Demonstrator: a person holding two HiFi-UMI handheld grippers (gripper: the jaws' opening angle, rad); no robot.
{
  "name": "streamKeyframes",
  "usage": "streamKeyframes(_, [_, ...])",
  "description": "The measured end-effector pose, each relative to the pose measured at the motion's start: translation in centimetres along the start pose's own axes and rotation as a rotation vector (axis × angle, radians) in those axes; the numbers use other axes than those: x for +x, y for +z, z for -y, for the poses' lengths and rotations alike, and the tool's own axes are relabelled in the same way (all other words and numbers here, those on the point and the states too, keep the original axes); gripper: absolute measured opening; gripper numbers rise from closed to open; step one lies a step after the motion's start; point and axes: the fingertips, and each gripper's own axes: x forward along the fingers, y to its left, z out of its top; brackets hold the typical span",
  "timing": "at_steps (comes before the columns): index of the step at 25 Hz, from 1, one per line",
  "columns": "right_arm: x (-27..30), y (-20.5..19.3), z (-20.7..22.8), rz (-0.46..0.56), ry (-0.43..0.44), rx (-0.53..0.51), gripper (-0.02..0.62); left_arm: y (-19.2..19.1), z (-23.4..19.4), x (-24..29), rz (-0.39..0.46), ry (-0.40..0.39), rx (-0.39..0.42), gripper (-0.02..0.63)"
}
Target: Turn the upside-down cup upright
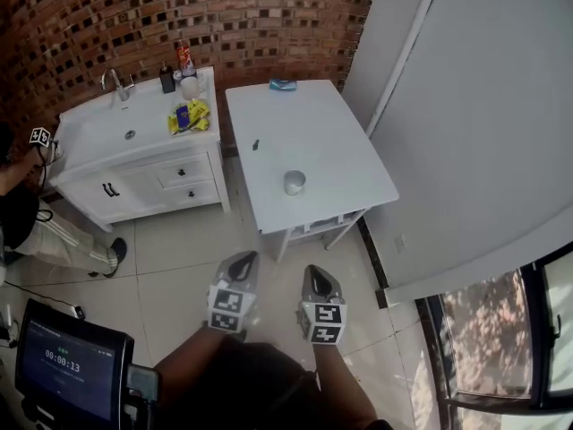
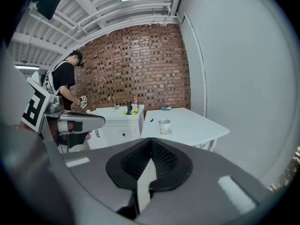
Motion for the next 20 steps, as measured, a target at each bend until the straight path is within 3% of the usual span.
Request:
streamKeyframes(5, [-2.7,0.4,-1.1,0.033,0.020,-0.011,0.012,0.1,1.9,-2.9,0.014,0.012,0.012,-0.005])
streamKeyframes(11, [-5.6,-1.8,-2.6,0.035,0.038,-0.009,0.012,-1.8,3.3,-7.5,0.016,0.060,-0.004,-0.005])
streamKeyframes(20, [-7.6,-3.4,-5.6,0.042,0.026,0.000,0.012,-2.1,1.5,-11.2,0.044,0.066,-0.013,-0.005])
